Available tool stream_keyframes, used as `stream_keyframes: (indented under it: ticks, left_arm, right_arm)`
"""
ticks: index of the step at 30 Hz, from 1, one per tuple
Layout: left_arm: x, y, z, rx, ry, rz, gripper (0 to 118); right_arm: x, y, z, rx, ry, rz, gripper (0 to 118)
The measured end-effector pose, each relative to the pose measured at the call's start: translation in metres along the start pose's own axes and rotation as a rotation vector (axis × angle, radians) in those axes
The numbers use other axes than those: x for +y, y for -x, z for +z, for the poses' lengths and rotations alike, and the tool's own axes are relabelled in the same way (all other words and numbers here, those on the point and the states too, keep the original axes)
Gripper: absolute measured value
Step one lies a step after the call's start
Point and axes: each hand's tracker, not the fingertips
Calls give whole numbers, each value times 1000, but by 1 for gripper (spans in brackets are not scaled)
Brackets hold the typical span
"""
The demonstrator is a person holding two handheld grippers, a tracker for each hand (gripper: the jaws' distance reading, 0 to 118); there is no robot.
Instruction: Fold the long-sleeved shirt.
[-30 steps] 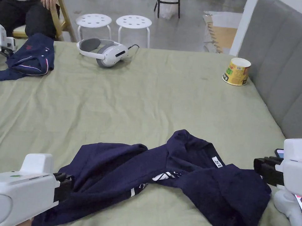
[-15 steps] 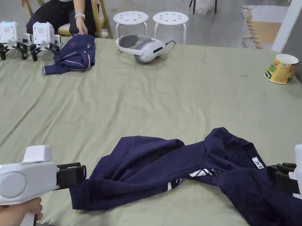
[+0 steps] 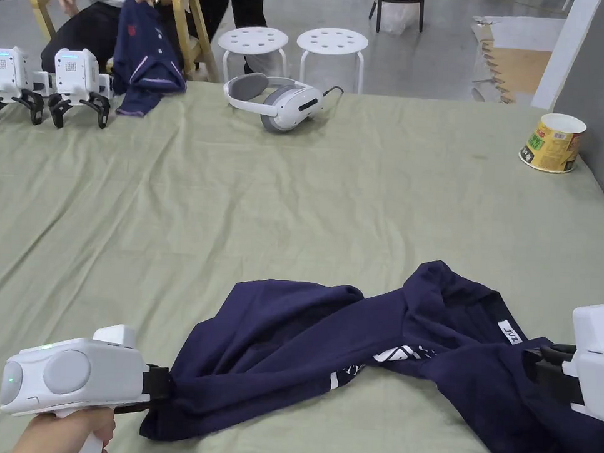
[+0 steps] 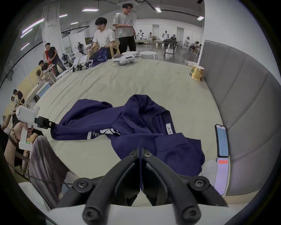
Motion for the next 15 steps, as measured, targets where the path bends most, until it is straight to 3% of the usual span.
stream_keyframes:
  ticks: [8,12,15]
  left_arm:
    - [1,4,37,-33,-101,1,14]
    - [-2,0,61,-55,-149,-9,14]
    - [-3,-5,73,-77,-186,-9,14]
  right_arm:
    - [5,-6,-6,-8,1,-13,1]
    - [30,-5,-17,-4,-7,21,1]
    - [62,-11,-35,86,-27,-34,1]
